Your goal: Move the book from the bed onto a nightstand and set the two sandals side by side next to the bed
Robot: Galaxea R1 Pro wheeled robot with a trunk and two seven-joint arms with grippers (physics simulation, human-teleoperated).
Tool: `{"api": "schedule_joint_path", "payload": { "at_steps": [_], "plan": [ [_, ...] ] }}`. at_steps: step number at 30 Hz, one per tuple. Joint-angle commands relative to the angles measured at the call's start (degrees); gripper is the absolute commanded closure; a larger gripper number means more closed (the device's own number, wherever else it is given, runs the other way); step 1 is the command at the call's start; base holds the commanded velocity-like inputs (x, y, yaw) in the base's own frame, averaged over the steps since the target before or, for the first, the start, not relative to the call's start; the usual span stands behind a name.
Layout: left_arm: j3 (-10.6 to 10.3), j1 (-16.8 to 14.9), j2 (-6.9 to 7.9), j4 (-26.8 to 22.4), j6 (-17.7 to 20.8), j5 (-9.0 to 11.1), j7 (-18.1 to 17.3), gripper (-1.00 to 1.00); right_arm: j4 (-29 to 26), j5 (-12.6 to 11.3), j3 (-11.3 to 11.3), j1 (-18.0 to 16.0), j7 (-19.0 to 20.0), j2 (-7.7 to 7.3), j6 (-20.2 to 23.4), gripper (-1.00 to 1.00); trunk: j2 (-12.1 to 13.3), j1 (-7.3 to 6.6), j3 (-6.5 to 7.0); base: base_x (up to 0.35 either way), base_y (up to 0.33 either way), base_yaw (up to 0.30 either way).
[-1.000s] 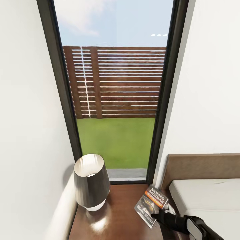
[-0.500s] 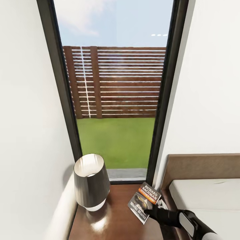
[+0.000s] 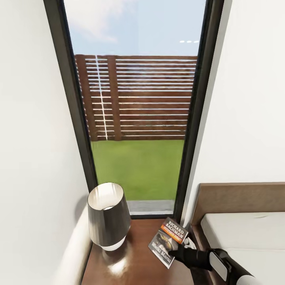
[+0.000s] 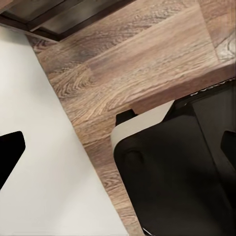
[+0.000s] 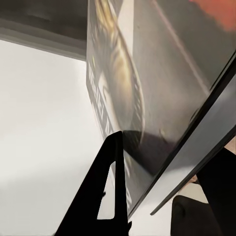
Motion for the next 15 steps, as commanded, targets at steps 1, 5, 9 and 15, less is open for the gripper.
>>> {"api": "schedule_joint_path", "payload": {
  "at_steps": [1, 5, 9, 15],
  "plan": [
    [-0.5, 0.0, -0.01, -0.1, 0.2, 0.6, 0.3, -1.00, 0.0, -0.5, 0.3, 0.0, -0.1, -0.03, 0.4, 1.00, -0.1, 0.03, -0.10, 0.000, 0.000, 0.000],
    [-0.5, 0.0, -0.13, -0.3, 0.0, 0.7, 0.1, -1.00, 0.0, -0.4, 0.6, 0.0, -0.1, 0.00, 0.3, 1.00, -0.1, 0.03, -0.10, 0.000, 0.000, 0.000],
    [-0.6, -0.1, 0.02, -2.0, 0.2, 0.7, -0.6, -1.00, 0.0, 0.0, 0.8, 0.0, -0.4, 0.01, 0.2, 1.00, -0.1, 0.03, -0.10, 0.000, 0.000, 0.000],
    [-0.3, -0.8, 0.37, -5.5, 0.7, 0.9, -2.7, -1.00, 0.0, 2.5, 1.0, 0.0, -0.5, 0.01, -0.1, 1.00, -0.1, 0.03, -0.10, 0.000, 0.000, 0.000]
  ]
}}
